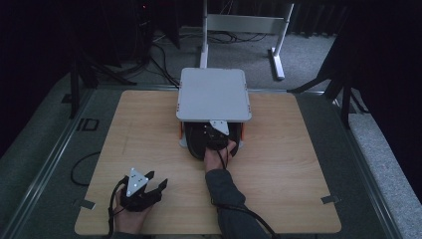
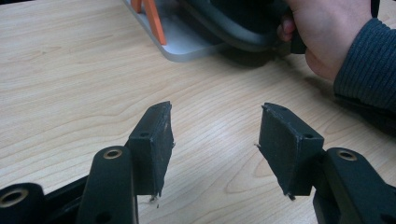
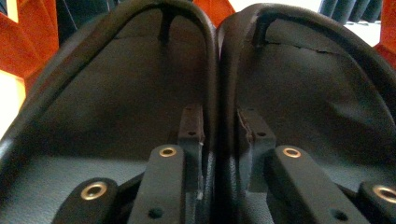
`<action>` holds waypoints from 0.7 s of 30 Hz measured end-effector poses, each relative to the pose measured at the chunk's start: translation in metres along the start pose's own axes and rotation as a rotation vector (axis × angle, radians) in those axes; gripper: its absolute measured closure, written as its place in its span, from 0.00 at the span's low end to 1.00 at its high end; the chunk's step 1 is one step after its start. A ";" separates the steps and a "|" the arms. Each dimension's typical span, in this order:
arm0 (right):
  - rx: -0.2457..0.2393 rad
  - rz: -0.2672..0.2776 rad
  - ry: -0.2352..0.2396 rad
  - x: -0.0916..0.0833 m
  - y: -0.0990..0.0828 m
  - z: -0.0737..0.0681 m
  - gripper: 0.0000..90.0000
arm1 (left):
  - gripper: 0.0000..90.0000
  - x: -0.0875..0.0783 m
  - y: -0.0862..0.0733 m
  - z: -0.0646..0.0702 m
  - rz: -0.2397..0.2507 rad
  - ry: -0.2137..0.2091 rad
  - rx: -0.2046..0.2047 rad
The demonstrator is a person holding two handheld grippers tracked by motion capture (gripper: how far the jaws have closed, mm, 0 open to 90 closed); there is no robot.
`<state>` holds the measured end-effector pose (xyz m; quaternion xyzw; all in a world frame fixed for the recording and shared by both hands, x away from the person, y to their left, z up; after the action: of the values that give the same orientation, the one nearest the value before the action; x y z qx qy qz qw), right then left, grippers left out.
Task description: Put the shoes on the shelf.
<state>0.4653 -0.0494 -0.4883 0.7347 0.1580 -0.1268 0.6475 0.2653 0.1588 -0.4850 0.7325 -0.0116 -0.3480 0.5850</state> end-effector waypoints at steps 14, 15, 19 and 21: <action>-0.044 0.028 0.002 0.003 0.003 0.002 0.68 | 0.50 0.000 -0.001 0.000 -0.004 -0.001 0.002; -0.043 0.038 -0.009 0.001 0.004 0.003 0.63 | 0.49 0.001 0.000 0.001 -0.006 -0.001 0.003; -0.039 0.049 -0.002 -0.002 0.006 0.008 0.61 | 0.50 0.002 -0.001 0.002 -0.009 -0.003 0.007; -0.052 0.056 -0.003 -0.005 0.005 0.009 0.59 | 0.49 0.002 -0.001 0.003 -0.010 -0.003 0.006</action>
<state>0.4626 -0.0591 -0.4832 0.7215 0.1396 -0.1054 0.6699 0.2651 0.1556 -0.4874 0.7338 -0.0099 -0.3521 0.5809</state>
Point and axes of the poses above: each handheld gripper's, and its own axes: x roughly forward along the jaws, y roughly out of its top, z roughly to its right, the point moved 4 cm from there along x, roughly forward along the jaws, and after that the axes turned 6 degrees about x, right-handed, at the moved point
